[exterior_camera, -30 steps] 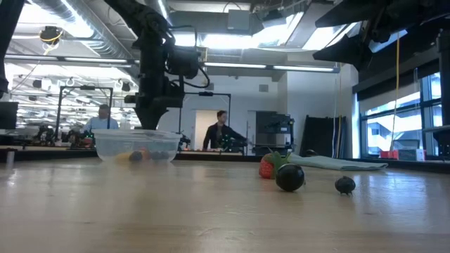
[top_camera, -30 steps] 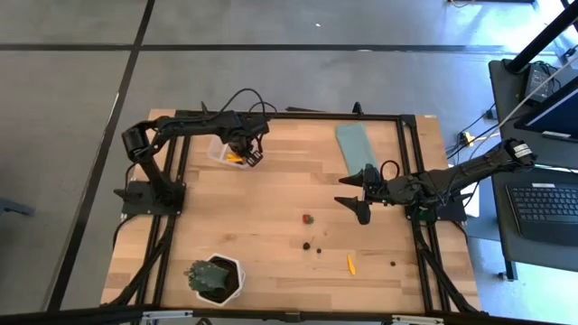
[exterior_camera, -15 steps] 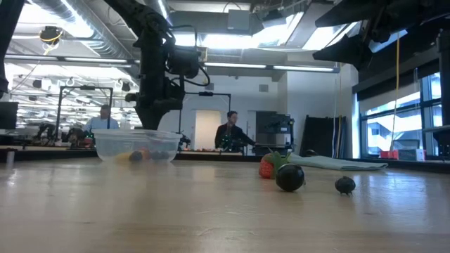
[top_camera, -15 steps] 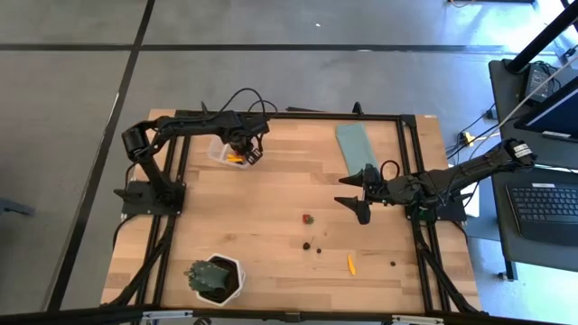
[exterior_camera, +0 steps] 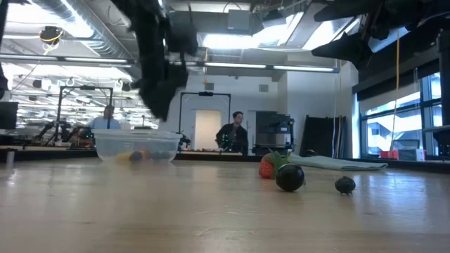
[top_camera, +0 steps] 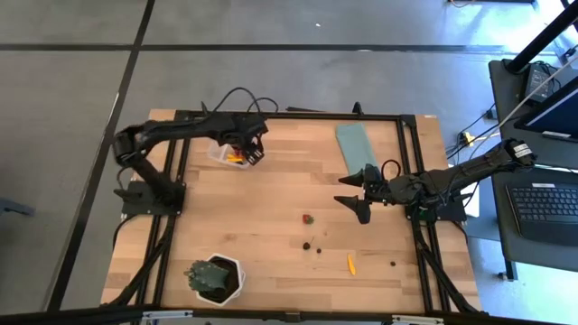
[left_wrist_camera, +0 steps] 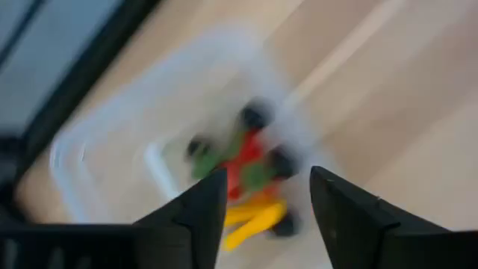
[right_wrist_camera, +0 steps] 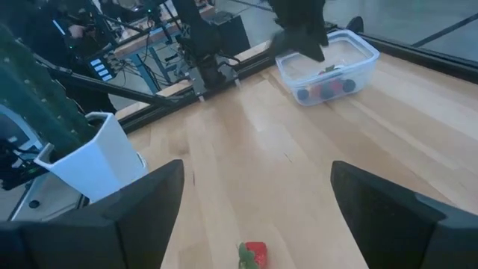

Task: Pick and placing Produce into tupperware
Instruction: Put the red strawberry into the transparent bin

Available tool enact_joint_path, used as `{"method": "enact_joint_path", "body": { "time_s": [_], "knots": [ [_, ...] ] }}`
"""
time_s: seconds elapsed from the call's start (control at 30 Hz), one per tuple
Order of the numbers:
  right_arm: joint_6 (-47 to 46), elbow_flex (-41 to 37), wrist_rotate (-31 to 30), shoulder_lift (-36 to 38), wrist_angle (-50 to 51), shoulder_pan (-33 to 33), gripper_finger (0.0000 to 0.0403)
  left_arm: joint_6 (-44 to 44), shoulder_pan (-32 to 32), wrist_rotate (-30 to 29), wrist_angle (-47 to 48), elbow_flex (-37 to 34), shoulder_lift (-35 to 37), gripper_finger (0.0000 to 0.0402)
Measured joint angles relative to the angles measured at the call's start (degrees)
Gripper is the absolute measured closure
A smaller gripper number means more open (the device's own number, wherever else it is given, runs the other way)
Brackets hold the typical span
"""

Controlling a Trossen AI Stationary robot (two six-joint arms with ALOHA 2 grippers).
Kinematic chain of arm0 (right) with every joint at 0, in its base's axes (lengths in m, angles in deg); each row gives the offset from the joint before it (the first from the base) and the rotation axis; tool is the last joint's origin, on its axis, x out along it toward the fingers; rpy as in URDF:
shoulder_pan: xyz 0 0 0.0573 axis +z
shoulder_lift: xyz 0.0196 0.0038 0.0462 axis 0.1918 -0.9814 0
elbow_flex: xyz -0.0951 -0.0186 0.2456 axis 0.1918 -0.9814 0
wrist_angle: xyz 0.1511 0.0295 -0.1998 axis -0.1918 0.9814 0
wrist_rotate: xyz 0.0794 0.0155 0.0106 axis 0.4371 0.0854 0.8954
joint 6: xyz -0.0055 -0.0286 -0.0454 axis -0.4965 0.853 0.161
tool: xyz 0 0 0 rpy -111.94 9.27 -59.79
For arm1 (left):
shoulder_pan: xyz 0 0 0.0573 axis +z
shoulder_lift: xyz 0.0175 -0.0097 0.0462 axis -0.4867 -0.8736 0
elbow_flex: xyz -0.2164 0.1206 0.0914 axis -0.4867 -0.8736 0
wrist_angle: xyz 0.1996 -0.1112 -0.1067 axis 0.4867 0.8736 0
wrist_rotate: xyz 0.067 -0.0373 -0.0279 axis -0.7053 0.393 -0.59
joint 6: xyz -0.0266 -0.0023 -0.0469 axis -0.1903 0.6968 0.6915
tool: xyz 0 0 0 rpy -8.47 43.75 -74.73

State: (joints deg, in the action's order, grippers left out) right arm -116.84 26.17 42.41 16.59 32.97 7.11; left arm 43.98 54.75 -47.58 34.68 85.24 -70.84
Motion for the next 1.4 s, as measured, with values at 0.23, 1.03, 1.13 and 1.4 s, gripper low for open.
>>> {"method": "enact_joint_path", "body": {
  "time_s": [0.23, 1.03, 1.13, 1.4],
  "knots": [
    [0.04, 0.01, -0.02, 0.0, -1.56, 0.0, 0.0064, -3.25, -10.16, 0.06, -9.18, 0.02, 13.41, 0.0189],
    [7.91, 0.04, 1.03, -3.88, -8.52, -4.03, 0.0064, 0.23, -31.05, 2.1, -64.19, -35.84, 30.76, 0.0198],
    [7.87, 0.04, 1.01, -4.42, -8.56, -4.62, 0.0064, 0.24, -31.34, 2.05, -66.11, -37.98, 30.74, 0.0195],
    [7.81, 0.04, 1.01, -5.9, -8.6, -5.27, 0.0064, 0.42, -31.36, 2.34, -66.18, -38.6, 30.76, 0.0199]
  ]
}}
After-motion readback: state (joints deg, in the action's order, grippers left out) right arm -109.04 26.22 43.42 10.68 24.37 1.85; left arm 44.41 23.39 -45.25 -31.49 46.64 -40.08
